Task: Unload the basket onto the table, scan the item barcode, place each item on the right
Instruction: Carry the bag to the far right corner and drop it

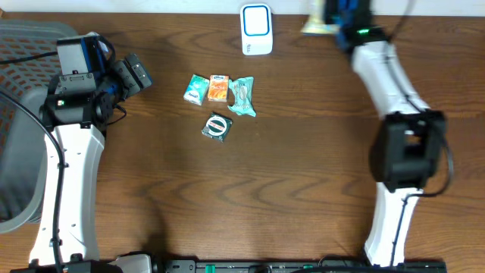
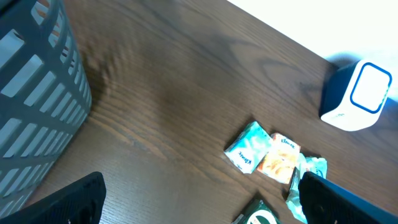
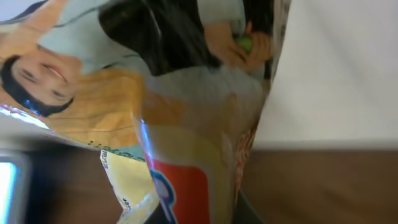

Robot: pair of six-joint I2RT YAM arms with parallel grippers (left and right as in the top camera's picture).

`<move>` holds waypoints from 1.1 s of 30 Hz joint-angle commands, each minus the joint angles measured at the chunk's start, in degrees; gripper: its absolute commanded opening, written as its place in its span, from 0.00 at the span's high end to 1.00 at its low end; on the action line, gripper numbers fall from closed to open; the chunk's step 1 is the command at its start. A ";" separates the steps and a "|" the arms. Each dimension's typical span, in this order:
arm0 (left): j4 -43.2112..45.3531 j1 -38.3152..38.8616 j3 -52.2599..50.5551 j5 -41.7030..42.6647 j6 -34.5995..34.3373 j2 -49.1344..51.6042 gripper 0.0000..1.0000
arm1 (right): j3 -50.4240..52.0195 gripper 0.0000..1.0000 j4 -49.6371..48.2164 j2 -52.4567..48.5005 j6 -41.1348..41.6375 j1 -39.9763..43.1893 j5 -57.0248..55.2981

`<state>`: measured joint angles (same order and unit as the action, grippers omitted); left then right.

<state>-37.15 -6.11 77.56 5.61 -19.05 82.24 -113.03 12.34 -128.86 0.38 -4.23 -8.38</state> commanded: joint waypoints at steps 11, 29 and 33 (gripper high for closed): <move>-0.13 -0.09 0.20 -0.76 0.15 0.11 0.02 | -0.52 0.01 15.50 -0.92 -7.76 21.35 -3.28; -0.13 -0.09 0.20 -0.76 0.15 0.11 0.02 | -0.52 0.04 25.53 -0.92 3.02 11.34 42.86; -0.13 -0.09 0.20 -0.76 0.15 0.11 0.02 | -0.52 0.19 31.06 -0.92 2.99 5.05 43.93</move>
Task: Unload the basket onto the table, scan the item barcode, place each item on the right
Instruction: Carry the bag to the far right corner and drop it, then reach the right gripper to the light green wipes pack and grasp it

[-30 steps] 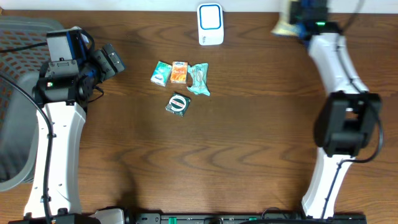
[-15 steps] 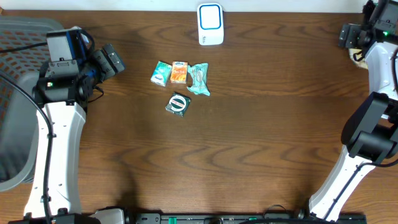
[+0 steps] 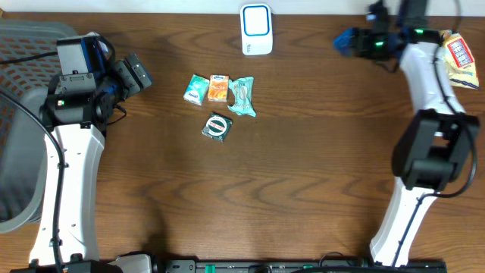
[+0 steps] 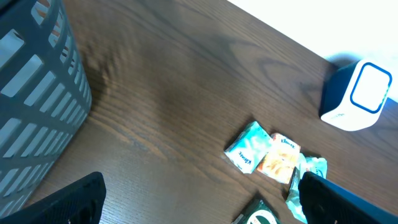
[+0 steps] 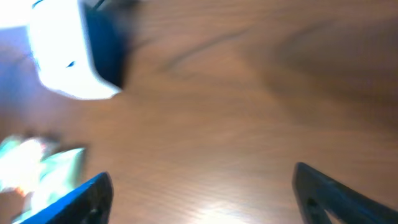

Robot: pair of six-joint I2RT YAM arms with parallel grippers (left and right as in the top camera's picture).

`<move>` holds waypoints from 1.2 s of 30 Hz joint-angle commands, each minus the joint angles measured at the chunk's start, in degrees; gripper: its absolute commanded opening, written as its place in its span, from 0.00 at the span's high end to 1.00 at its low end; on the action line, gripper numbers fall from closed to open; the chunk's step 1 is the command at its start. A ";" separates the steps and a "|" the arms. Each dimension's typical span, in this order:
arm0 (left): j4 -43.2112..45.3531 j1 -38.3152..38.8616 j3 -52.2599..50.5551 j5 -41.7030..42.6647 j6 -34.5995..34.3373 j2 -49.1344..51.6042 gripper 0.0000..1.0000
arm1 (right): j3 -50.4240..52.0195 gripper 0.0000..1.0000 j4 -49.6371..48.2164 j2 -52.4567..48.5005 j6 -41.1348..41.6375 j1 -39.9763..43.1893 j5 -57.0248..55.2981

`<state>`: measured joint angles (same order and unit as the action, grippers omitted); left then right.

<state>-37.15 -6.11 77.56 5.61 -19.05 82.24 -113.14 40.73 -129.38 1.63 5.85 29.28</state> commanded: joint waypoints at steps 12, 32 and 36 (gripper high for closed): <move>-0.15 -0.09 0.20 -0.76 0.15 0.11 0.02 | -0.31 0.21 4.39 -2.01 7.19 -23.58 -8.94; -0.13 -0.09 0.20 -0.76 0.15 0.11 0.02 | -0.31 0.38 5.03 -2.03 10.32 -41.99 -35.63; -0.13 -0.09 0.20 -0.76 0.15 0.11 0.02 | 0.07 0.39 4.87 -2.05 10.80 -43.54 -39.74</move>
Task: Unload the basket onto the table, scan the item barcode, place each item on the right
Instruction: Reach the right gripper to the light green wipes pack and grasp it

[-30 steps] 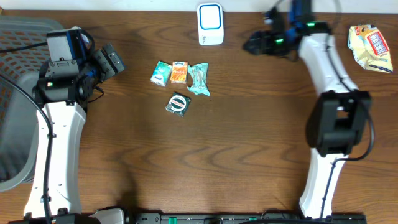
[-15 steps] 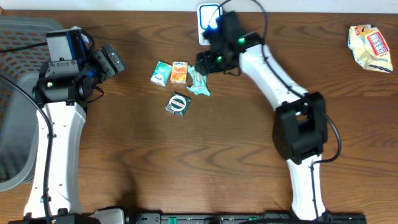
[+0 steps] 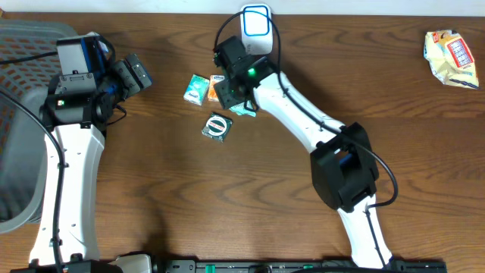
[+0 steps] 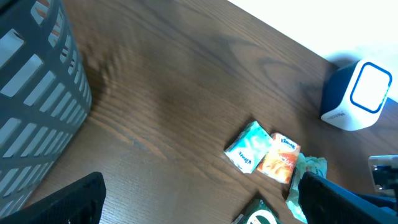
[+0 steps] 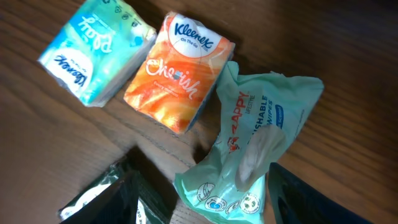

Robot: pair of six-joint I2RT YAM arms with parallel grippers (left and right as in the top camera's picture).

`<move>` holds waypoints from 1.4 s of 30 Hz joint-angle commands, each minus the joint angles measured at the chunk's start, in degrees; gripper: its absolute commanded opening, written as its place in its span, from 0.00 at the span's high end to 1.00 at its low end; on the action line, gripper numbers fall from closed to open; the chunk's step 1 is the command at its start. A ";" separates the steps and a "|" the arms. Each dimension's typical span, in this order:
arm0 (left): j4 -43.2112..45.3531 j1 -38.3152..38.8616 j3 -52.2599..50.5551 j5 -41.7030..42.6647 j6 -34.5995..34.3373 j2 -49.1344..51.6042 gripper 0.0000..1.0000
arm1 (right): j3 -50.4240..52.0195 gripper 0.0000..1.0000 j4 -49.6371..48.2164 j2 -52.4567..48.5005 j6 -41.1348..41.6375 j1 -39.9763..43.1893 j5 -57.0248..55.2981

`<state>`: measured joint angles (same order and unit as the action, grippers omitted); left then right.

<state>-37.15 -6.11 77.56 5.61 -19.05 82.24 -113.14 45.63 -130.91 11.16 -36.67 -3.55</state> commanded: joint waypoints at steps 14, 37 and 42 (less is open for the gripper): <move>-0.13 -0.09 0.20 -0.76 0.15 0.11 0.02 | 4.24 0.59 -2.69 -5.09 0.94 -1.70 -8.26; -0.15 -0.09 0.20 -0.76 0.15 0.11 0.02 | 3.67 0.34 3.96 0.28 -4.20 1.20 -12.28; -0.15 -0.09 0.20 -0.76 0.15 0.11 0.02 | 4.26 0.34 4.24 0.28 -8.17 1.01 -11.96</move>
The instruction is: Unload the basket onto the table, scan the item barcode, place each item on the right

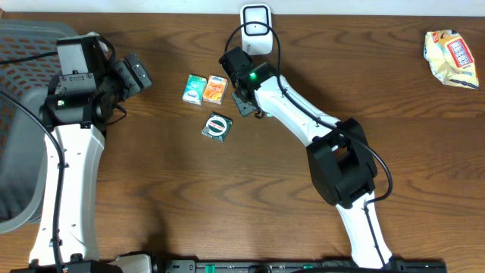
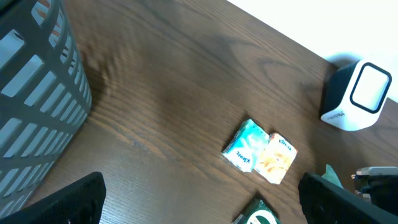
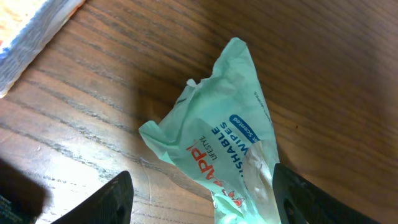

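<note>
The white and blue scanner (image 1: 256, 26) stands at the table's back edge, also in the left wrist view as scanner (image 2: 357, 96). My right gripper (image 1: 247, 103) is down among the small packs. It is open, and a crumpled mint-green wipes pack (image 3: 230, 149) lies on the wood between its fingers (image 3: 112, 199). From overhead the gripper hides most of that pack. My left gripper (image 1: 133, 72) hangs open and empty at the left, away from the packs.
A teal tissue pack (image 1: 195, 88) and an orange Kleenex pack (image 1: 216, 89) lie side by side just left of the right gripper. A dark green round-label pack (image 1: 217, 126) lies in front. A yellow snack bag (image 1: 452, 57) is at the far right. A grey basket (image 2: 31, 106) stands at the left.
My right gripper has come down closer to the table, from above all three packs to straddling the wipes pack alone. The left arm has not moved.
My right gripper first held the yellow snack bag at the back, right of the scanner. Then the bag lay at the table's far right and the gripper was open and empty. Later it was over the cluster of packs, and now it is low around the wipes pack.
</note>
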Robot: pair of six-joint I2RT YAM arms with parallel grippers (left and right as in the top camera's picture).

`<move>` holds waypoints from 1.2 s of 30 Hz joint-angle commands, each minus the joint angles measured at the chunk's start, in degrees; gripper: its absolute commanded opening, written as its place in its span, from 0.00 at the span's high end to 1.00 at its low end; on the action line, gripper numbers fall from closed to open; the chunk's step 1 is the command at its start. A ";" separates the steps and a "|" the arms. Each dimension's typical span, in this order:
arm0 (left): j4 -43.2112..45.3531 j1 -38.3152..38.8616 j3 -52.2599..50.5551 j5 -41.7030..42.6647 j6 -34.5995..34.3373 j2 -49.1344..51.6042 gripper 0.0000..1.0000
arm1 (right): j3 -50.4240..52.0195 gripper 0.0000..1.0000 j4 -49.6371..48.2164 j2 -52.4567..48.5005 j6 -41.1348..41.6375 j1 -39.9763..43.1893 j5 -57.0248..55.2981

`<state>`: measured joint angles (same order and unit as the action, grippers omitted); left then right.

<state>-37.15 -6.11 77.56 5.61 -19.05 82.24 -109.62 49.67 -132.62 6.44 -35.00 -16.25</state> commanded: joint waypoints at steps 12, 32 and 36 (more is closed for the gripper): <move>-0.13 -0.09 0.20 -0.76 0.15 0.11 0.02 | 7.85 0.40 -3.74 1.99 -11.43 -0.39 -0.07; -0.13 -0.09 0.20 -0.76 0.15 0.11 0.02 | -3.32 0.99 3.50 5.40 -9.94 6.84 40.09; -0.13 -0.09 0.20 -0.76 0.15 0.11 0.02 | -2.84 0.99 5.68 5.09 -9.94 12.26 61.46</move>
<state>-37.15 -6.11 77.56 5.61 -19.05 82.24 -111.63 54.04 -129.43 -3.20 -26.74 22.65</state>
